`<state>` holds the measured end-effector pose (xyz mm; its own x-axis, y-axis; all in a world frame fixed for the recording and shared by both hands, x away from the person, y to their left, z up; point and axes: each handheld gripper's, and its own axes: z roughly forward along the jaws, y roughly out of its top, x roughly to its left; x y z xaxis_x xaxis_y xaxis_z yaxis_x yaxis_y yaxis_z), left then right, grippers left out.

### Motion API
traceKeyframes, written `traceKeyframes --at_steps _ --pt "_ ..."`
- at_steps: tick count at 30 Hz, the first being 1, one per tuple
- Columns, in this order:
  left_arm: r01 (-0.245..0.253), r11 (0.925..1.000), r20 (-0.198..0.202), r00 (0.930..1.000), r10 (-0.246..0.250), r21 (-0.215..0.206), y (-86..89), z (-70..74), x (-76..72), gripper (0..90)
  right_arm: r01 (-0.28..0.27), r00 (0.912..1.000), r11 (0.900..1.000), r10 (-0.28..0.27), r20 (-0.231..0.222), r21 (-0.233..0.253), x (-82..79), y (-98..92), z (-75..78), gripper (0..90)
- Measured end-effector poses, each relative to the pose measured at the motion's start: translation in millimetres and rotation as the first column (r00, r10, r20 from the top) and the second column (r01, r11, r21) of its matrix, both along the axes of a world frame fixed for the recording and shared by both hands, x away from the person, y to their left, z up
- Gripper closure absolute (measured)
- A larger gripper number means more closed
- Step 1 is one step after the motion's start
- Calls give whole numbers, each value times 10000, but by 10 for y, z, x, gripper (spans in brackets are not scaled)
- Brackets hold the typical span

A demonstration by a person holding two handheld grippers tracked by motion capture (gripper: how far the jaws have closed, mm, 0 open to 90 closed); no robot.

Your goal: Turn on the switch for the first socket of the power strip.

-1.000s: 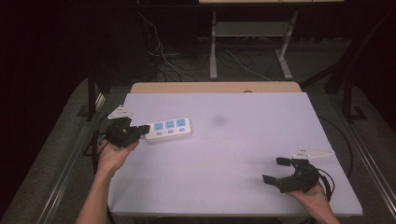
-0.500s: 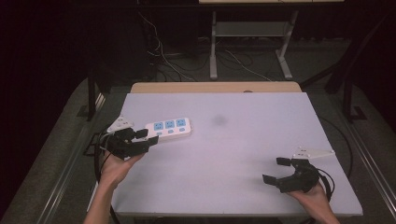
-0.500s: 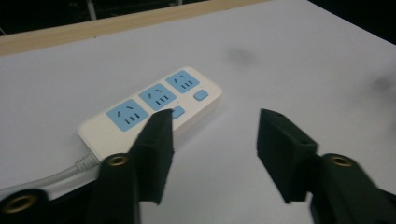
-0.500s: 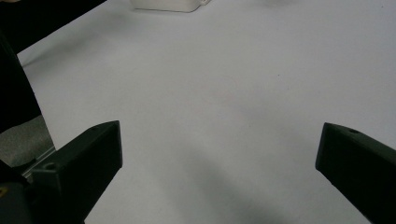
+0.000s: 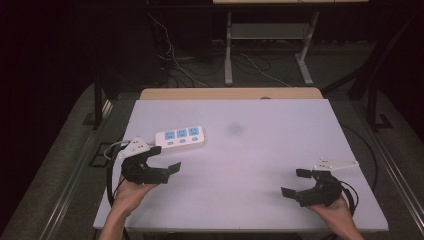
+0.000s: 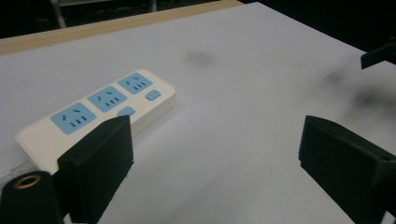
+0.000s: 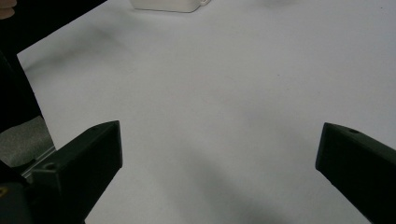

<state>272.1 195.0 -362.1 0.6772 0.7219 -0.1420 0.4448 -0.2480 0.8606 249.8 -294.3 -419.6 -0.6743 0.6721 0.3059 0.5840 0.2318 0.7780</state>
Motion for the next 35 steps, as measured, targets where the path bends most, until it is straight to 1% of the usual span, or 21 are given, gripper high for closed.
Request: traceKeyframes --at_steps 3,4,8,11,14,18,21,28,31,33,35 --pt "201 9997 -159 9997 -199 104 -34 -40 -33 4 0 10000 10000 0 -3 0 -2 -5 1 2" --pt "256 9996 -212 9995 -254 77 -44 -56 -43 0 -2 10000 10000 2 0 0 -2 -5 1 2" --pt "259 9997 -201 9995 -258 41 -74 -124 -89 0 -10 10000 10000 10 3 -19 -4 -2 1 2" --pt "271 9996 -180 9995 -269 109 -100 -171 -123 0 4 10000 10000 -4 -14 -9 -4 -3 -1 2" --pt "298 9995 -184 9994 -296 91 -113 -202 -144 0 -6 10000 10000 6 2 -13 -5 -4 1 2" --pt "382 9990 -199 9991 -377 228 -139 -252 -178 0 -5 10000 10000 5 24 -25 -9 -5 4 2" --pt "397 9990 -199 9990 -393 189 -154 -308 -210 0 10 10000 10000 -10 20 -30 -9 -8 5 2" --pt "442 9988 -361 9984 -434 231 -156 -446 -239 0 24 10000 10000 -24 15 -32 -16 -12 8 2" --pt "489 9986 -355 9982 -483 175 -157 -490 -245 0 23 10000 10000 -23 18 -36 -15 -12 9 2" --pt "528 9986 -413 9978 -525 59 -168 -525 -254 0 0 10000 10000 0 25 -49 -16 -10 9 2" --pt "562 9982 -435 9975 -553 202 -184 -555 -261 0 5 10000 10000 -5 38 -49 -15 -14 7 2"
